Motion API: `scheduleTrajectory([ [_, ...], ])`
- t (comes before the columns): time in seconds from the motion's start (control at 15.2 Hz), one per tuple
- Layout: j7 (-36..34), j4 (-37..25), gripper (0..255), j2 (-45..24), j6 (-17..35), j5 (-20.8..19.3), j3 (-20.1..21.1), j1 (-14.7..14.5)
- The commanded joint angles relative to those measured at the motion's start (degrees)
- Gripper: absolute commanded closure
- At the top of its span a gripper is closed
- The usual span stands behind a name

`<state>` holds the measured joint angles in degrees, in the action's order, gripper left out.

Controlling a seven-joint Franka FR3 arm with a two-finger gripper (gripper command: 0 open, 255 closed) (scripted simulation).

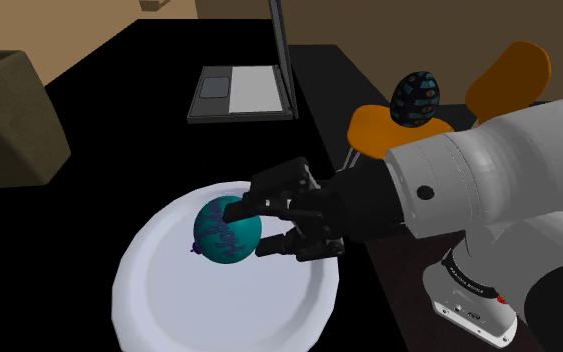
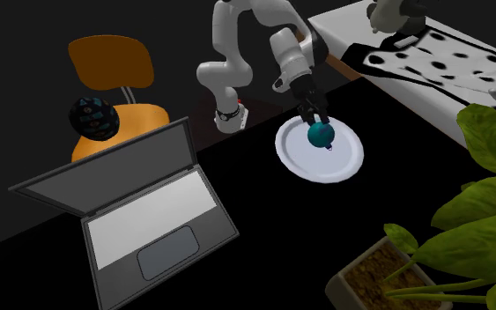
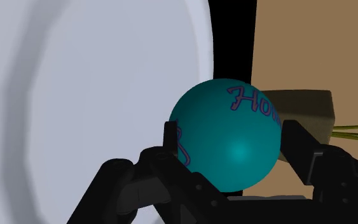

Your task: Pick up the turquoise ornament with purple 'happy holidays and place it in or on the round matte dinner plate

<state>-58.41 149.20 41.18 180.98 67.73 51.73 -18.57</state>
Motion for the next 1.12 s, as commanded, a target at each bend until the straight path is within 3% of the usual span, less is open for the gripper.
scheduleTrajectory([
  [0.0,2.3,0.5,255,-3.4,4.2,1.6,-0.5,-2.5],
  [0.53,2.1,0.6,255,-3.5,4.3,1.5,-0.5,-2.5],
  [0.59,2.1,0.6,0,-3.5,4.3,1.5,-0.5,-2.5],
  [0.92,2.1,0.6,0,-3.5,4.3,1.5,-0.5,-2.5],
  [1.06,-1.5,3.6,0,6.4,-3.6,1.2,-0.5,-1.7],
])
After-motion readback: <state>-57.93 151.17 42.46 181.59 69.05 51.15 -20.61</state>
